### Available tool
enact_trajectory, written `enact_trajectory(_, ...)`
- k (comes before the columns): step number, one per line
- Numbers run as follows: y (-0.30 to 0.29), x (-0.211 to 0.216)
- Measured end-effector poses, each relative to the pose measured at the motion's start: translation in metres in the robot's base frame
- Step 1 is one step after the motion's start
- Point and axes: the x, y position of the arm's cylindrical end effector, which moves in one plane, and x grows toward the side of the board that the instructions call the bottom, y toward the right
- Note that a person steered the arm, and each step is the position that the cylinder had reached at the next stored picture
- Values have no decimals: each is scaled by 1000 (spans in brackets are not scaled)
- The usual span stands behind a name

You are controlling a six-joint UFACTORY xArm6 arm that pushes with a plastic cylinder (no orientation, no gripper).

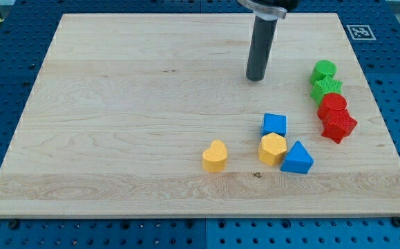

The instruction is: Point your arm to the blue triangle

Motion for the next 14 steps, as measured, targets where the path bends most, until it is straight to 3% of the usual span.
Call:
enact_trajectory(4,-92,51)
enact_trajectory(8,-130,216)
enact_trajectory(9,-114,235)
enact_trajectory(13,15,236)
enact_trajectory(14,20,235)
